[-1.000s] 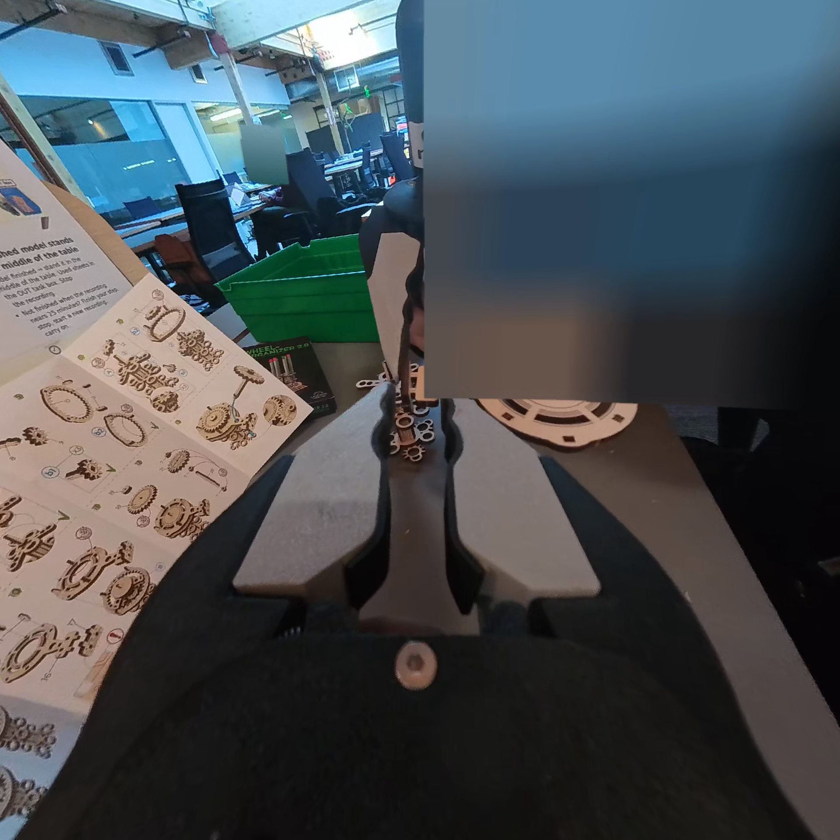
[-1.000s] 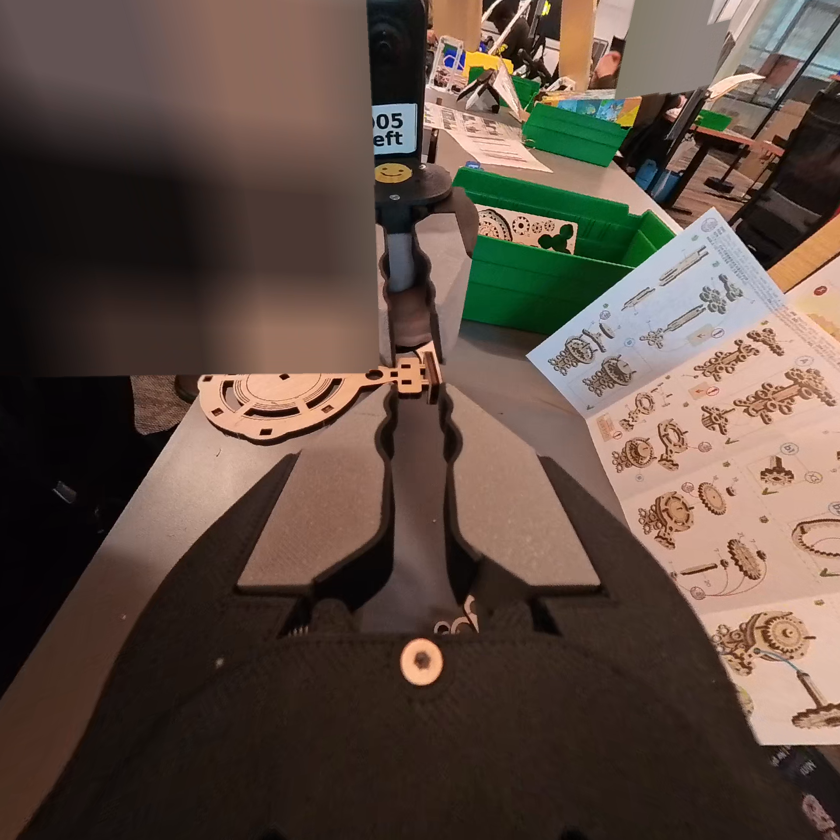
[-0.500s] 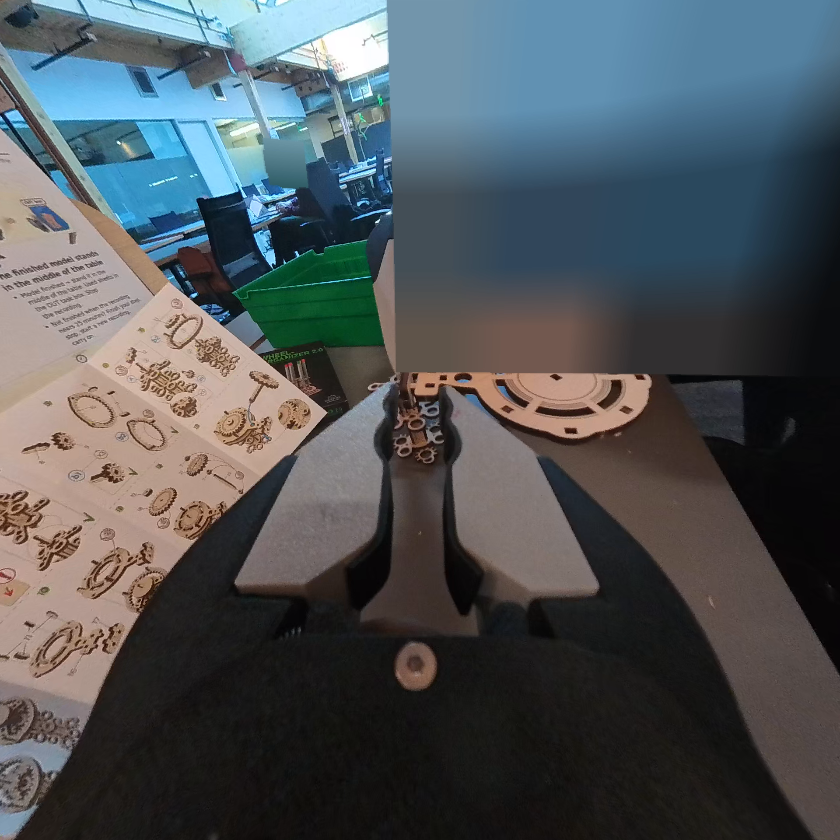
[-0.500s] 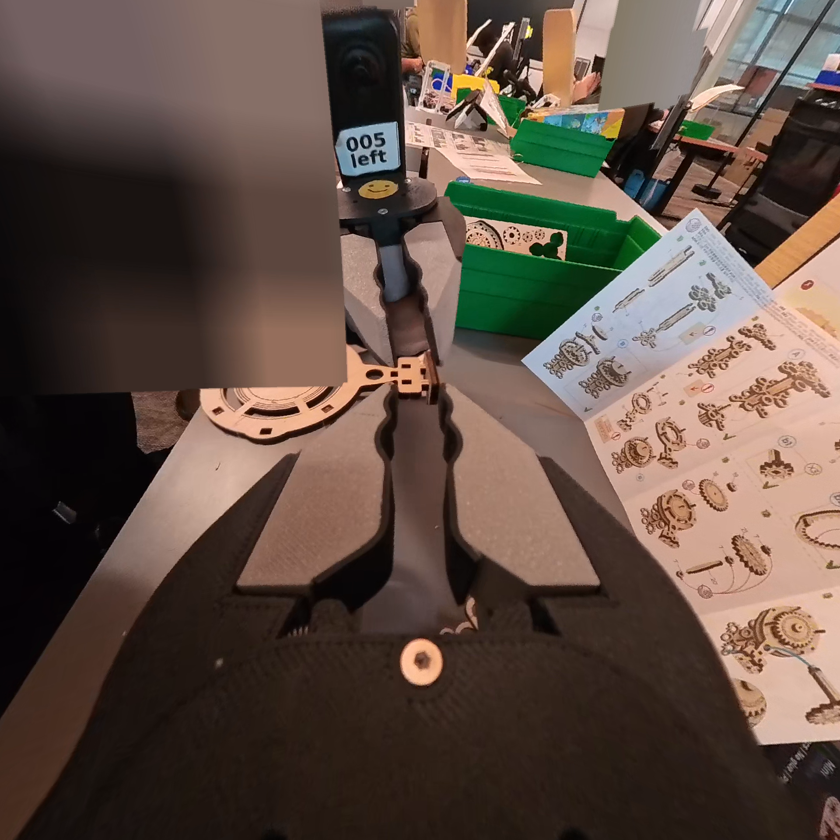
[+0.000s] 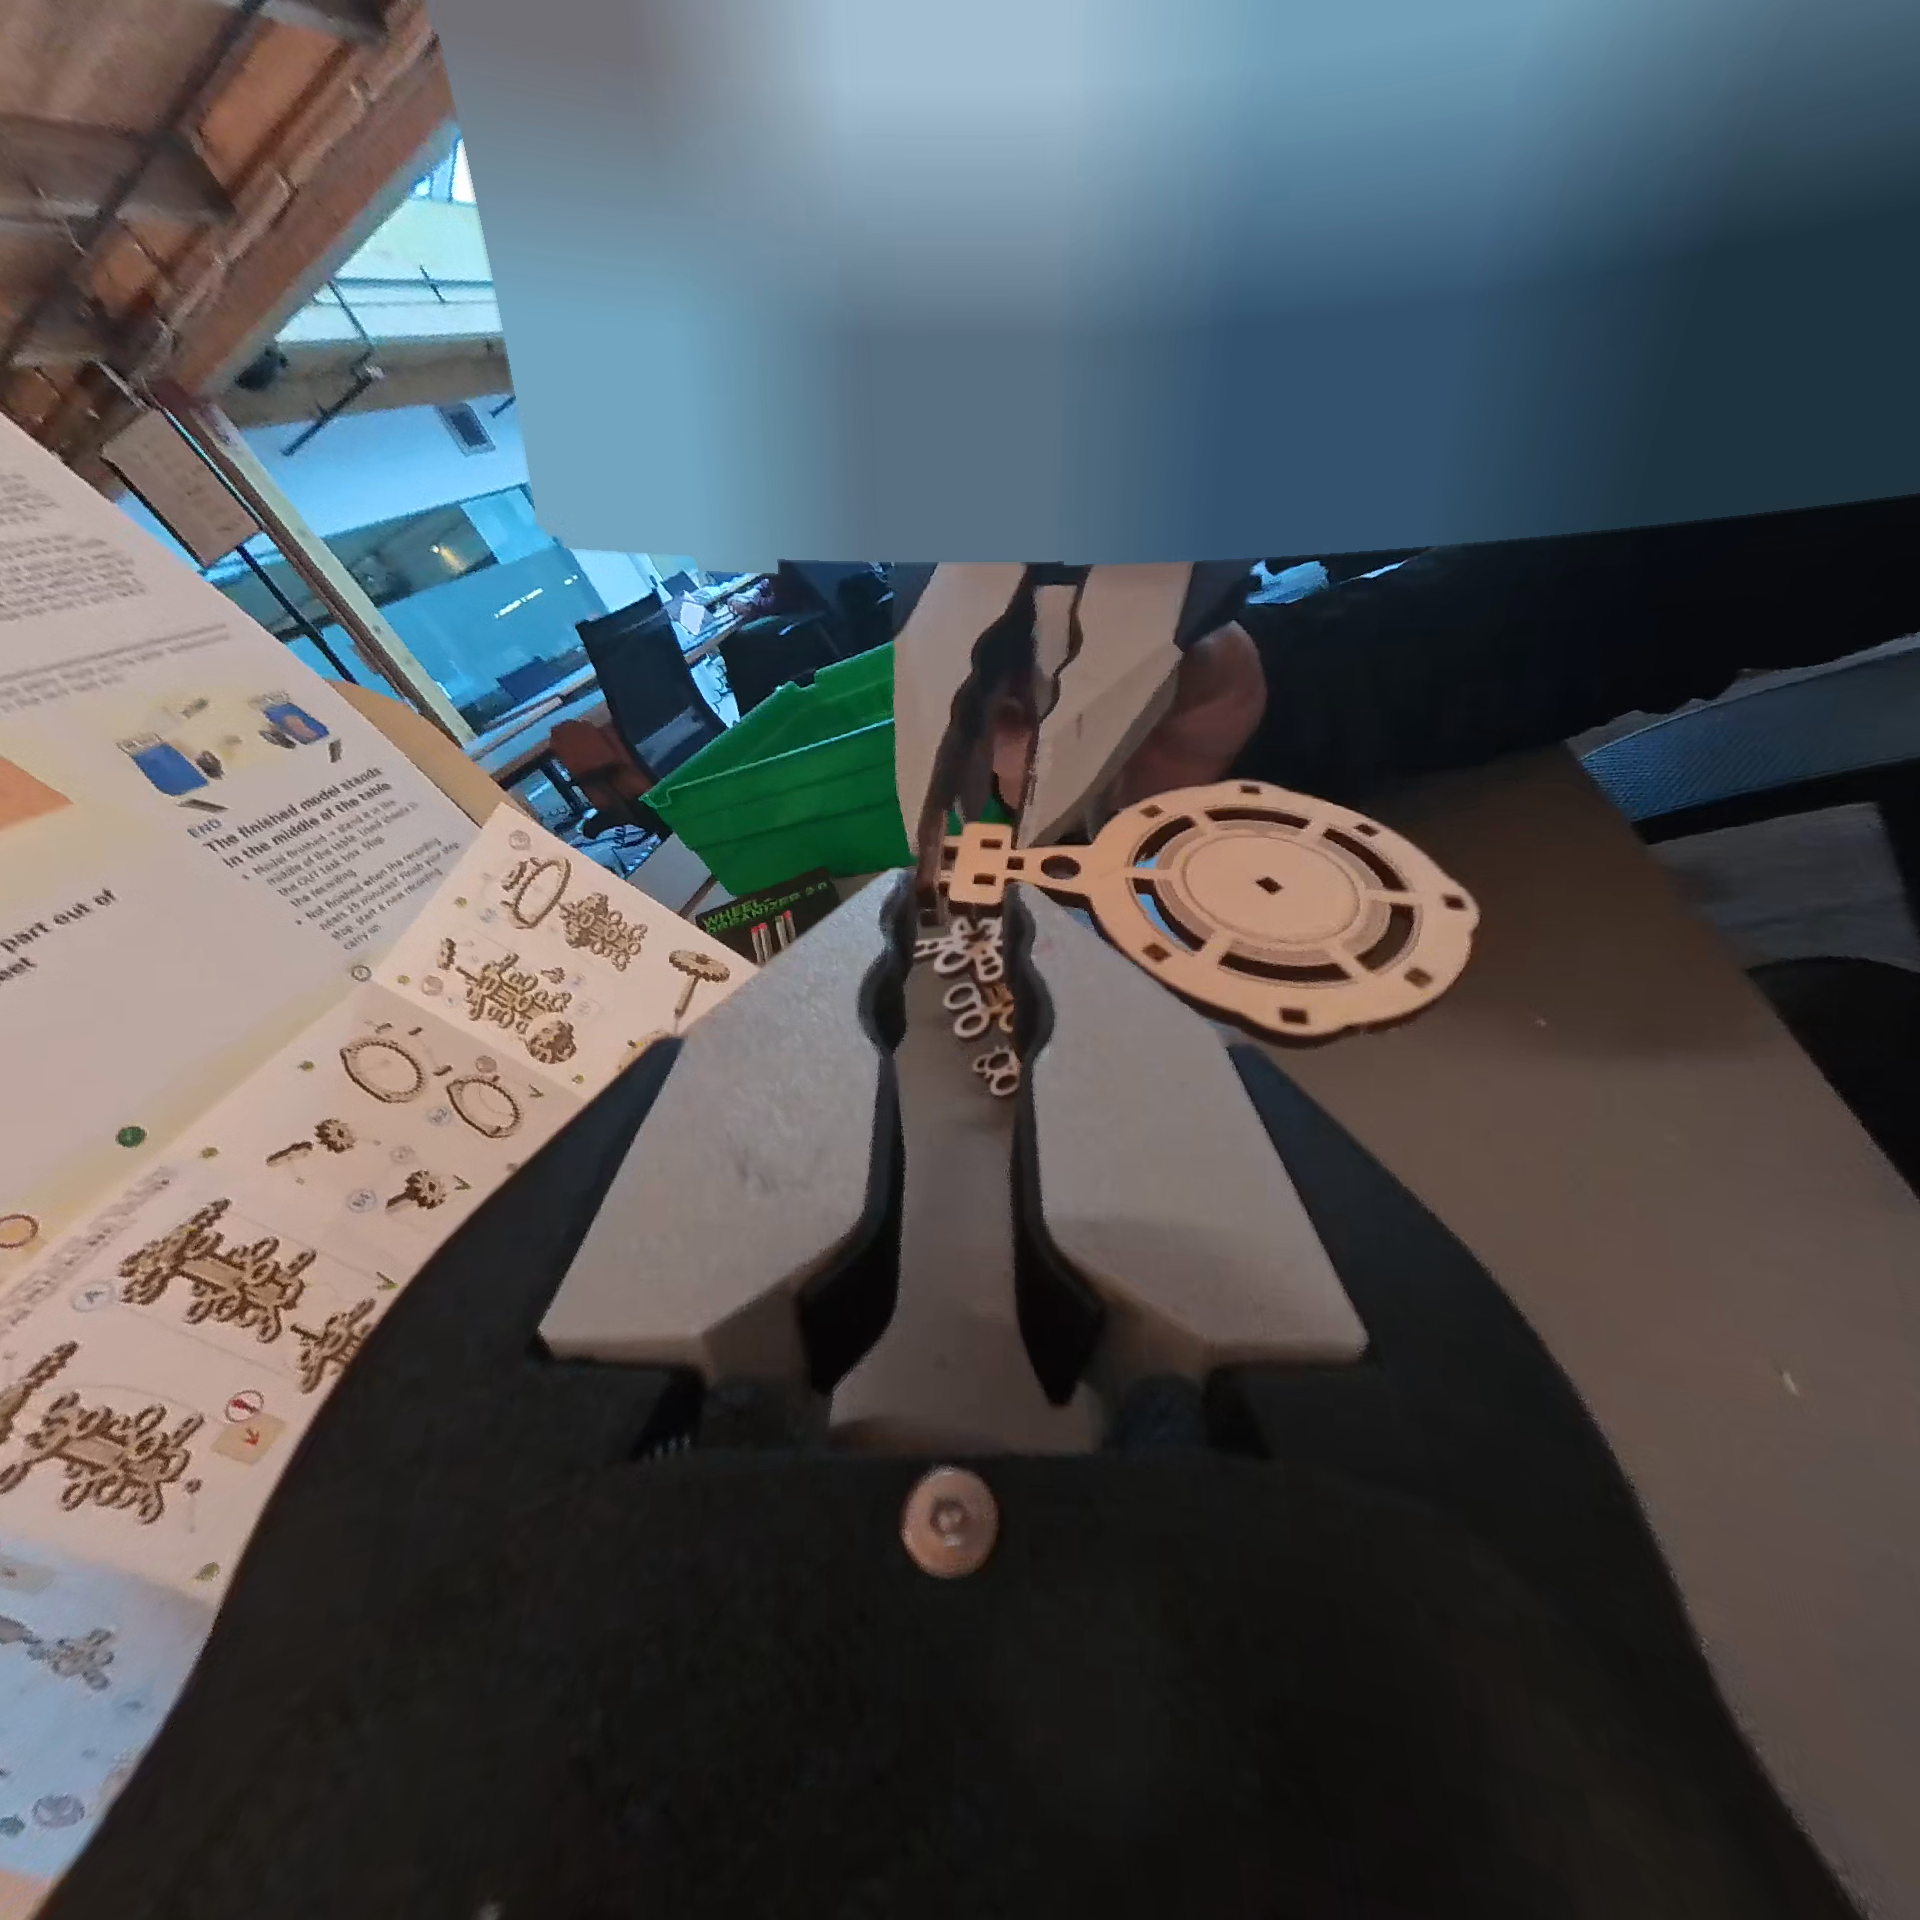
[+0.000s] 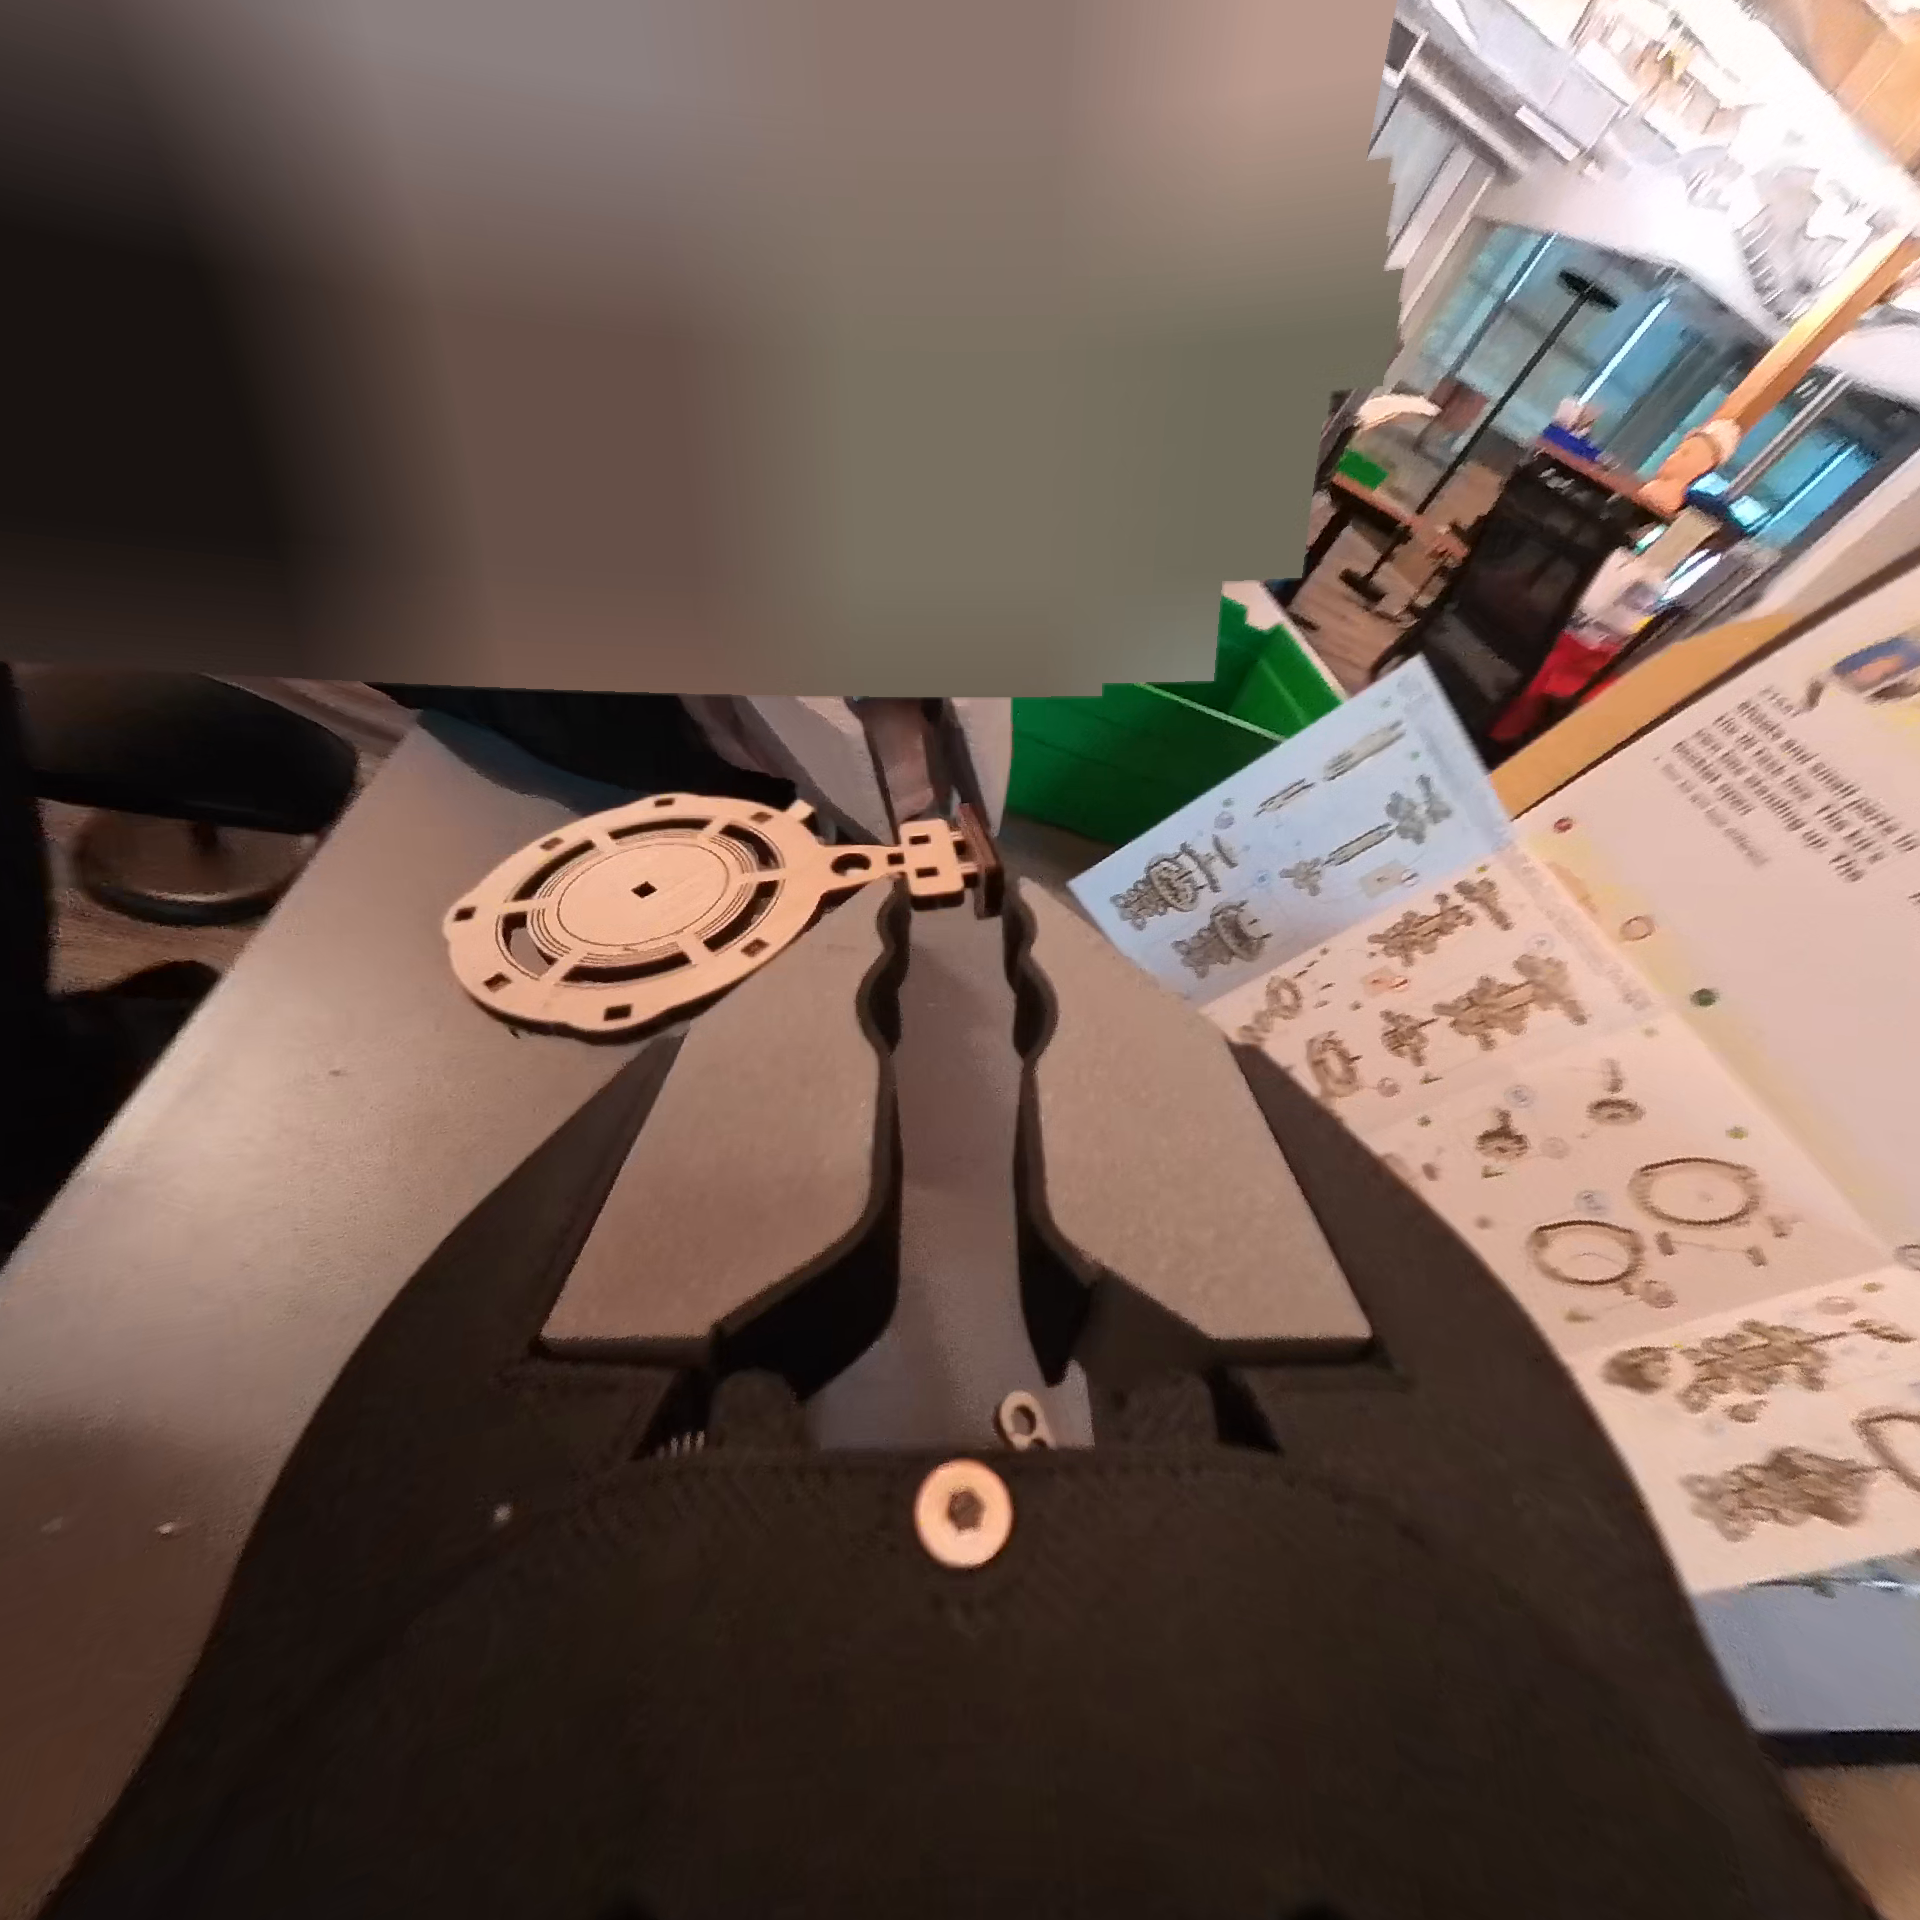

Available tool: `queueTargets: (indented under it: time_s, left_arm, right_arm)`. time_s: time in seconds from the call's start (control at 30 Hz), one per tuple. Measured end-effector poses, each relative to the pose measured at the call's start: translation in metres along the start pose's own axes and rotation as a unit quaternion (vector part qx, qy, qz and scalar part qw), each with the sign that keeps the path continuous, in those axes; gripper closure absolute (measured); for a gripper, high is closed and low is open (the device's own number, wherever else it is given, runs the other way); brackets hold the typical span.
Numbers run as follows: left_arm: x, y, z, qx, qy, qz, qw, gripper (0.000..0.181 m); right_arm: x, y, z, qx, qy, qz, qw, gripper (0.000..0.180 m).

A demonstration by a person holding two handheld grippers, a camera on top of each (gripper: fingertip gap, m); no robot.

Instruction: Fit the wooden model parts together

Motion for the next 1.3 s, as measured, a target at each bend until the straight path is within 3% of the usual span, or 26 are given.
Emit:
queueTargets:
  time_s: [0.13,0.5,0.87,1.3]
  left_arm:
    - [0.001,-0.001,-0.001,0.0,-0.015,0.006,1.0,0.168]
    - [0.001,-0.002,-0.002,0.018,-0.014,0.029,0.999,0.168]
    - [0.002,0.0,-0.002,0.025,-0.023,0.013,0.999,0.169]
    - [0.001,-0.001,0.0,0.037,-0.026,0.022,0.999,0.167]
  right_arm:
    - [0.0,0.006,-0.007,0.04,0.0,0.015,0.999,0.166]
    - [0.002,0.008,-0.003,0.038,-0.011,-0.006,0.999,0.166]
    - [0.003,-0.001,0.006,-0.04,-0.047,-0.019,0.998,0.166]
    - [0.001,0.001,0.008,-0.051,-0.058,-0.026,0.997,0.167]
Point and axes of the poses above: each gripper's, where its closed fingertips meet, x back along the fingers, z out of its underside, y = z × x across the jaws, the point moved 10 cm from there along x, back along the fingers, and after that the axes turned 6 degrees about -y, right-handed, at the moved point
